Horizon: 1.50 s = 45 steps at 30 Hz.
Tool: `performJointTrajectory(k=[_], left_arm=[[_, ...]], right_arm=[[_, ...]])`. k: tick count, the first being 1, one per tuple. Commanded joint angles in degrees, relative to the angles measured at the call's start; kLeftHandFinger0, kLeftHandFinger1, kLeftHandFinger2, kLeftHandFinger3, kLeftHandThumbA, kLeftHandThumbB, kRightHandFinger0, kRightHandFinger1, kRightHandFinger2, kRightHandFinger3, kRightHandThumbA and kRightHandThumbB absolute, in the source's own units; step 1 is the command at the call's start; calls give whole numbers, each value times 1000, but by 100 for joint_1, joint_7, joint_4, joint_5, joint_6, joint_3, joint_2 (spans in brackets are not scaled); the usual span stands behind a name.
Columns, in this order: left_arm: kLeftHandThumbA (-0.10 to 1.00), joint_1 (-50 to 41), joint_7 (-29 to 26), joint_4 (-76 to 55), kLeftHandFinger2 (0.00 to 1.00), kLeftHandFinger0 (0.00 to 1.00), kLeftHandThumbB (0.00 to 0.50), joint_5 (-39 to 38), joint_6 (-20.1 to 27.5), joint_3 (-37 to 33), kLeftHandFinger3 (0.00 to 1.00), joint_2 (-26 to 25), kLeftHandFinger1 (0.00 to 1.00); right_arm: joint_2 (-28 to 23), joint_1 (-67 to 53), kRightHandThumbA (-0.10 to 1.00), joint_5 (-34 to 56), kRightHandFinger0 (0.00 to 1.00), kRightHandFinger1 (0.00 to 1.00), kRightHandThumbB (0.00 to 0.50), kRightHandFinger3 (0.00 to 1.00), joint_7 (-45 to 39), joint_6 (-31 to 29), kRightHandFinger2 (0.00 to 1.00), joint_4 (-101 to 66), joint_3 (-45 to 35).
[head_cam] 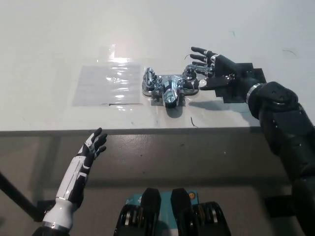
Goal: The faucet is at the center of the desk and the robot turn off the faucet by turning the right faucet handle using the right hand
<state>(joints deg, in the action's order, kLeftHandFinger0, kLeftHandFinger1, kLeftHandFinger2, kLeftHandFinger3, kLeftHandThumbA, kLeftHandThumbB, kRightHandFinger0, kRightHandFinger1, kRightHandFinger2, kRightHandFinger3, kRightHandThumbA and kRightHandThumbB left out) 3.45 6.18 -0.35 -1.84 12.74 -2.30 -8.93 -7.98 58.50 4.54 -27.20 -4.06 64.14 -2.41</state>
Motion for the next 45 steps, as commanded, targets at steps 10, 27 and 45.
performJointTrajectory(k=[10, 27, 45], left_arm=[[993, 105, 66, -130, 1000, 1000, 281, -19, 150, 59, 1000, -80, 1000], [979, 148, 90, -162, 1000, 1000, 272, -56, 102, 59, 1000, -106, 1000], [993, 145, 90, -150, 1000, 1000, 283, -45, 106, 61, 1000, -121, 1000]], right_arm=[[1008, -775, 1000, -670, 1000, 1000, 288, 1000, 1988, -382, 1000, -1948, 265], [1816, -2334, 1000, -2327, 1000, 1000, 223, 1000, 3946, -49, 1000, -4528, 1043], [2107, -2224, 1000, -2752, 1000, 1000, 128, 1000, 5609, -551, 1000, -4319, 742]])
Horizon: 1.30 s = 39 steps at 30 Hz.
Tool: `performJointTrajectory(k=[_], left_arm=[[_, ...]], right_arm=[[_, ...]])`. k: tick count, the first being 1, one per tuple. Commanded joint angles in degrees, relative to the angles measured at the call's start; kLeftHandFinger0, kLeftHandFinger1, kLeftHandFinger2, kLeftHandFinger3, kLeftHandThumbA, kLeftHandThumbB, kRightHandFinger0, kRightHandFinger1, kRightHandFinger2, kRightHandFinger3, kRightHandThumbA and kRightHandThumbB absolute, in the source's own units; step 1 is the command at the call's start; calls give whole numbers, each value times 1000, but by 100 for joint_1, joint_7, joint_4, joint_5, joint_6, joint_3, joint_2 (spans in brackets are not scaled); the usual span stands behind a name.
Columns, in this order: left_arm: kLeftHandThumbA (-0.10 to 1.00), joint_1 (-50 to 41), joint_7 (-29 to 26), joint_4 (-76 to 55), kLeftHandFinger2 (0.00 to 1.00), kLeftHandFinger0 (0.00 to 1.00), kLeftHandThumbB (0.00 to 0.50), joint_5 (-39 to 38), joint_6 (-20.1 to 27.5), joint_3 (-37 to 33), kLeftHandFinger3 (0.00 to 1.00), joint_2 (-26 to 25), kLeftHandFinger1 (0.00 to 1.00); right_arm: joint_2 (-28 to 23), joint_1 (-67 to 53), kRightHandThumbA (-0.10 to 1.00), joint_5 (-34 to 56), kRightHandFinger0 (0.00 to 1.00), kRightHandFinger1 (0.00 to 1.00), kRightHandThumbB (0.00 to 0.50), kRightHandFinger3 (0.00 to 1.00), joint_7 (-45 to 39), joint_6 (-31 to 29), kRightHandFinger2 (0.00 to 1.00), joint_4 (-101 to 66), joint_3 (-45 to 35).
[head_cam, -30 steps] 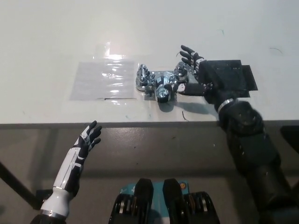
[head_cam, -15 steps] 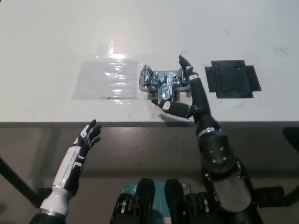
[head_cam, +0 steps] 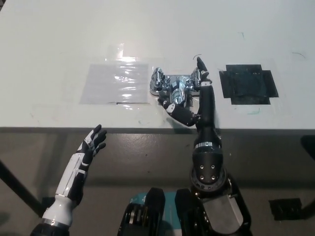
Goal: The faucet is at the center of the desk and the robot turn off the faucet by turning the right faucet handle using the right hand
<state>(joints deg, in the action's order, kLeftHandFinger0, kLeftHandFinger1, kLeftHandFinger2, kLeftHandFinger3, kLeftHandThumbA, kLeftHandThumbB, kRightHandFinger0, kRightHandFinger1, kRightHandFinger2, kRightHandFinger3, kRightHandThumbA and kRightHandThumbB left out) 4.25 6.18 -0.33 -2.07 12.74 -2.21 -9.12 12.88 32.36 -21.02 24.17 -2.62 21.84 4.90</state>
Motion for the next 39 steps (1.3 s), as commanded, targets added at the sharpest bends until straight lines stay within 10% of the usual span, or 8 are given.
performJointTrajectory(k=[1, 13, 23, 39], left_arm=[[994, 59, 88, -154, 1000, 1000, 281, -21, 102, 54, 1000, -102, 1000], [996, 58, 96, -100, 1000, 1000, 281, -9, 154, 40, 1000, -109, 1000], [987, 93, 133, -179, 1000, 1000, 270, -42, 93, 57, 1000, -178, 1000], [985, -24, 100, -339, 1000, 1000, 252, -92, 50, 73, 1000, -182, 1000]], right_arm=[[-2, 404, 1000, -201, 1000, 1000, 129, 1000, 546, -845, 1000, -85, -6], [-458, 56, 1000, -1006, 1000, 1000, 239, 1000, 935, -1118, 1000, -2632, -142], [-1523, -1242, 1000, -440, 1000, 1000, 224, 1000, -357, -1411, 1000, -5059, 306], [-2115, -3083, 1000, 1319, 1000, 1000, 142, 1000, -1196, -1529, 1000, -3217, 526]])
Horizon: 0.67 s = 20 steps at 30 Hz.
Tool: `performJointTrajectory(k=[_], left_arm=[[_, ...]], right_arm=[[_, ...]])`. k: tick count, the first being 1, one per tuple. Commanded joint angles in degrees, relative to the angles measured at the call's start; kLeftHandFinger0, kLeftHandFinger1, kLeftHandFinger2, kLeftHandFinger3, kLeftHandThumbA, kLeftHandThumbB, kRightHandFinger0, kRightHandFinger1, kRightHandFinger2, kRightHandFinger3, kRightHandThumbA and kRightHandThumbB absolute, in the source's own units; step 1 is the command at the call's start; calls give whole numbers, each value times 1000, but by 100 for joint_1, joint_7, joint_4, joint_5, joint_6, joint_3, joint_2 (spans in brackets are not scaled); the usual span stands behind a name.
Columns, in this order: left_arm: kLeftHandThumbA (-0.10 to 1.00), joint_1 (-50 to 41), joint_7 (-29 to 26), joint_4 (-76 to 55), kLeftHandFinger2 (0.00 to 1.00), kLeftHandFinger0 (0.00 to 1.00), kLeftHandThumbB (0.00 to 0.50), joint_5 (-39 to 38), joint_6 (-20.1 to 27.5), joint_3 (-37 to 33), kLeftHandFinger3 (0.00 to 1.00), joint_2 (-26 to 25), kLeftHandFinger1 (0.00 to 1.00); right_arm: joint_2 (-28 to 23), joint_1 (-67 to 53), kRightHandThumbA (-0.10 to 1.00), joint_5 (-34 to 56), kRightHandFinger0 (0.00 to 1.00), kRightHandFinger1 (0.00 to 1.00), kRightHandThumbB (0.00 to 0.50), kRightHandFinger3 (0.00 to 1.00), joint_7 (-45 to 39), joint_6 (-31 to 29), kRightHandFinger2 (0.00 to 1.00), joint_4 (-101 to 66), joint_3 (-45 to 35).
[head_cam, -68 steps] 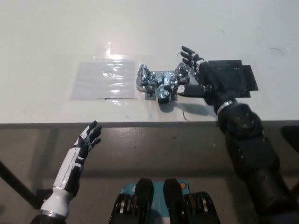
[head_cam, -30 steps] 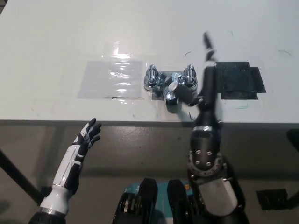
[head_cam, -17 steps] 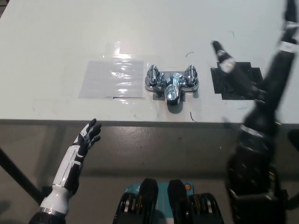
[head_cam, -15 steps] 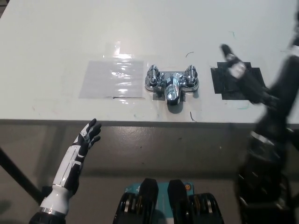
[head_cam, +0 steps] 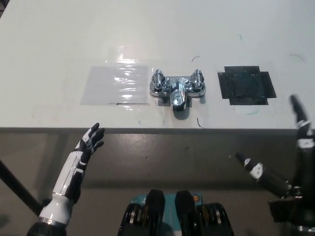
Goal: The faucet is at the center of the desk and the robot turn off the faucet by turning the right faucet handle using the right hand
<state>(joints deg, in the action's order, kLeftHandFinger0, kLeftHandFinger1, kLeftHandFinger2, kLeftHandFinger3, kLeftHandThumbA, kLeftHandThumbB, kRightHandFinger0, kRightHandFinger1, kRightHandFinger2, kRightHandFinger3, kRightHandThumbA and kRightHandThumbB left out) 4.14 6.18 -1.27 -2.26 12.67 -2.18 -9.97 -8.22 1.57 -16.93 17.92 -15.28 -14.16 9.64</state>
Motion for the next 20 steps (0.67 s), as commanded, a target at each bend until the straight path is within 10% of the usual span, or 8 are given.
performJointTrajectory(k=[1, 20], left_arm=[[990, -29, 102, -251, 1000, 1000, 246, -70, 69, 67, 1000, -99, 1000], [1000, -18, 132, -62, 1000, 1000, 261, -248, 189, 168, 1000, -125, 1000]], right_arm=[[16, -21, 1000, 964, 1000, 1000, 141, 1000, -625, -207, 1000, 517, 42], [155, 199, 1000, 1313, 1000, 1000, 151, 1000, -1329, 7, 1000, 1734, -69]])
